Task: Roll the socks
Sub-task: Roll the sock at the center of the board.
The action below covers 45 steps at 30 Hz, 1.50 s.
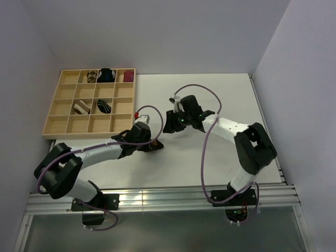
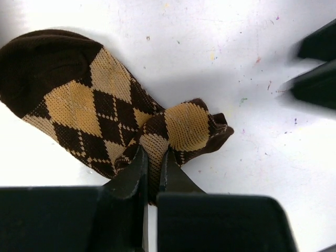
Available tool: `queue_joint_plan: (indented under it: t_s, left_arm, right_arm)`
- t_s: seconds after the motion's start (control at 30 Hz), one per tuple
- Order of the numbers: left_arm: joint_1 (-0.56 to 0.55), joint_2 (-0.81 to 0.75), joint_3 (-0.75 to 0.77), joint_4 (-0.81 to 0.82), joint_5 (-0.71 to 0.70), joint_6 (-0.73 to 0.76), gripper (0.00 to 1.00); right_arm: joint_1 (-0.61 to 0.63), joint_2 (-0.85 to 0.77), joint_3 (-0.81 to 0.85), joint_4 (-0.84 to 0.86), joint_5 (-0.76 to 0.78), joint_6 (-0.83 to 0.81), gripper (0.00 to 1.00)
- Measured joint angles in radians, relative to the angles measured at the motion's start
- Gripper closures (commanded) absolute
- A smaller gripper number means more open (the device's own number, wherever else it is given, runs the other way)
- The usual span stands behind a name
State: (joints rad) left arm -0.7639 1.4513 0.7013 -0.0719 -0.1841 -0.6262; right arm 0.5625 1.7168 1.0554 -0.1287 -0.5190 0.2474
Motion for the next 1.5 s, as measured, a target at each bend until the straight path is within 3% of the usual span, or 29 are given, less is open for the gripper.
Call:
queue_joint_plan:
  t_s: [0.3,0.53,0.77,0.9,1.13,1.27,1.5]
  left_arm:
    - [0.000,0.031,0.051,-0.095,0.005,-0.209,1.00]
    - [0.000,0.078,0.055,-0.038,0.052,-0.438,1.00]
    - [0.000,0.132,0.048,0.086,0.109,-0.633,1.00]
    - [0.000,0.137,0.046,0.099,0.097,-0.668,1.00]
    - [-0.006,0.166,0.087,0.095,0.074,-0.645,1.00]
    - [-0.021,0.166,0.087,0.095,0.071,-0.630,1.00]
    - [-0.060,0.161,0.084,0.101,0.068,-0.596,1.00]
  right_arm:
    - [-0.026,-0.244,-0.180,0.138,0.142,0.271,0.44]
    - [-0.024,-0.287,-0.375,0.183,0.213,0.473,0.42]
    - [-0.022,-0.302,-0.416,0.264,0.250,0.587,0.40]
    - [-0.022,-0.300,-0.421,0.303,0.264,0.608,0.39]
    - [-0.022,-0.240,-0.420,0.325,0.270,0.616,0.44]
    - [-0.033,-0.235,-0.393,0.255,0.265,0.539,0.46]
    - [-0.087,-0.138,-0.005,0.026,0.166,0.174,0.46]
